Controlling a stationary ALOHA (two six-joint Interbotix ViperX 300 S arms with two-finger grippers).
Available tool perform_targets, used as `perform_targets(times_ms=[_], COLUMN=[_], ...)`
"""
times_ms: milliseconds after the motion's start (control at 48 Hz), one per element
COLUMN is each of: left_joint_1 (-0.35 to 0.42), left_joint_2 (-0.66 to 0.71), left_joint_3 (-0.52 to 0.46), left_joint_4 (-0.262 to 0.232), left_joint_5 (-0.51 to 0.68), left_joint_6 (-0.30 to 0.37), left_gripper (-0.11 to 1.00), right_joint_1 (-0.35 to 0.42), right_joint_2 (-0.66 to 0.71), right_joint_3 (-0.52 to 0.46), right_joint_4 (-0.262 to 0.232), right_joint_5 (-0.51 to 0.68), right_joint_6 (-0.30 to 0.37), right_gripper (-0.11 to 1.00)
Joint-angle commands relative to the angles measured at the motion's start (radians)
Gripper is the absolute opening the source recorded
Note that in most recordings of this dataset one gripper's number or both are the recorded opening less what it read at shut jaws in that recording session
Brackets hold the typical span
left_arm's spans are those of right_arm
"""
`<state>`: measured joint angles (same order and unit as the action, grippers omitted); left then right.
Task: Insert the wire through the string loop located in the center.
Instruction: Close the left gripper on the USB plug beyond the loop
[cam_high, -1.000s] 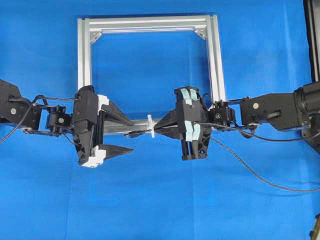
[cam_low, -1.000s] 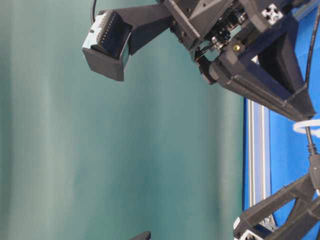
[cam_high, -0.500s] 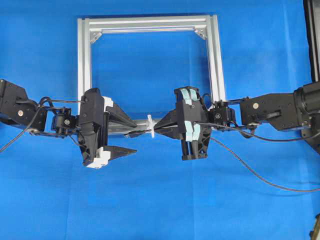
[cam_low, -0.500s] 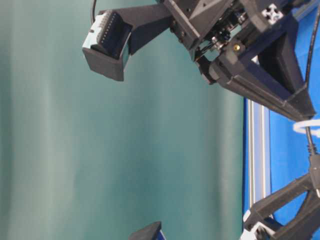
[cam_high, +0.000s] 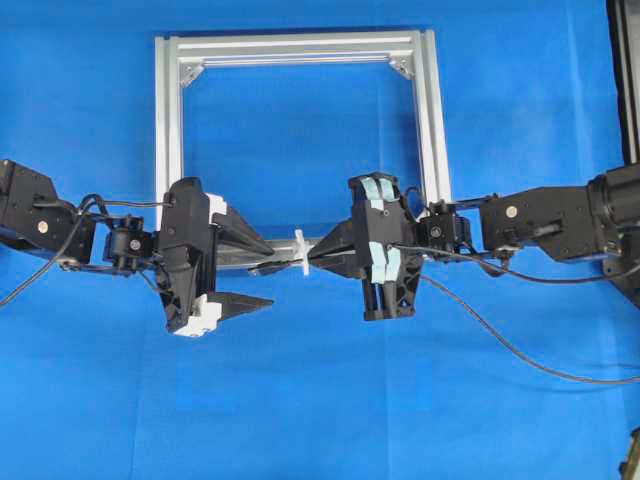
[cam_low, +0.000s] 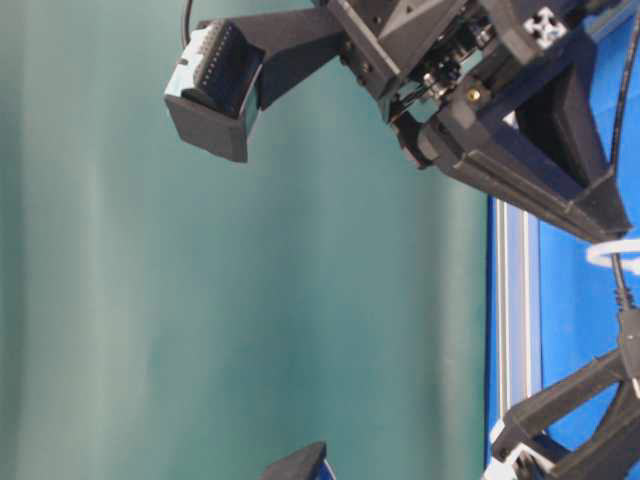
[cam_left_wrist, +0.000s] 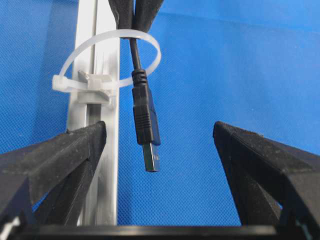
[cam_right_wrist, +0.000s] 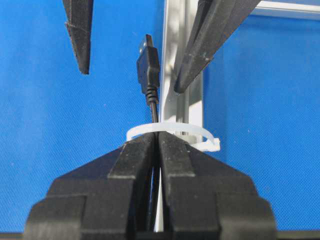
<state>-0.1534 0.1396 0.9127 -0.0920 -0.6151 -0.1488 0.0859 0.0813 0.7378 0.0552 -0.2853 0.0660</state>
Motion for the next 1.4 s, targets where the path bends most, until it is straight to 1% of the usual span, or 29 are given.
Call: perform_targets(times_ms=[0, 854, 1021, 1125, 1209, 1271, 1313, 1375], left_joint_1=[0.0, 0.0, 0.0, 0.0, 0.0, 0.0, 0.0, 0.0], left_joint_2=[-0.012, -0.012, -0.012, -0.012, -0.012, -0.012, -0.012, -0.011], left_joint_3=[-0.012, -0.012, -0.012, -0.012, -0.014, -0.015, -0.018, -0.023], left_joint_4=[0.003, 0.003, 0.003, 0.003, 0.003, 0.003, 0.003, 0.003], left_joint_5=[-0.006, -0.008, -0.008, -0.006, -0.006, -0.008, -0.011, -0.011], left_joint_6=[0.002, 0.002, 0.002, 0.003, 0.005, 0.005, 0.005, 0.006], left_gripper=[0.92, 0.91, 0.89, 0.86, 0.81, 0.73, 0.64, 0.45], right_joint_1=[0.002, 0.003, 0.002, 0.002, 0.002, 0.002, 0.002, 0.002], right_joint_2=[-0.012, -0.012, -0.012, -0.012, -0.012, -0.012, -0.012, -0.012], right_joint_3=[-0.011, -0.011, -0.011, -0.011, -0.011, -0.011, -0.011, -0.011], right_joint_4=[-0.002, -0.002, -0.002, 0.0, -0.002, -0.002, -0.002, -0.002], right_joint_5=[-0.011, -0.009, -0.006, -0.006, -0.006, -0.006, -0.006, -0.006], right_joint_6=[0.002, 0.002, 0.002, 0.002, 0.002, 0.002, 0.002, 0.002], right_gripper=[-0.02, -0.02, -0.02, -0.02, -0.02, -0.02, -0.02, -0.02])
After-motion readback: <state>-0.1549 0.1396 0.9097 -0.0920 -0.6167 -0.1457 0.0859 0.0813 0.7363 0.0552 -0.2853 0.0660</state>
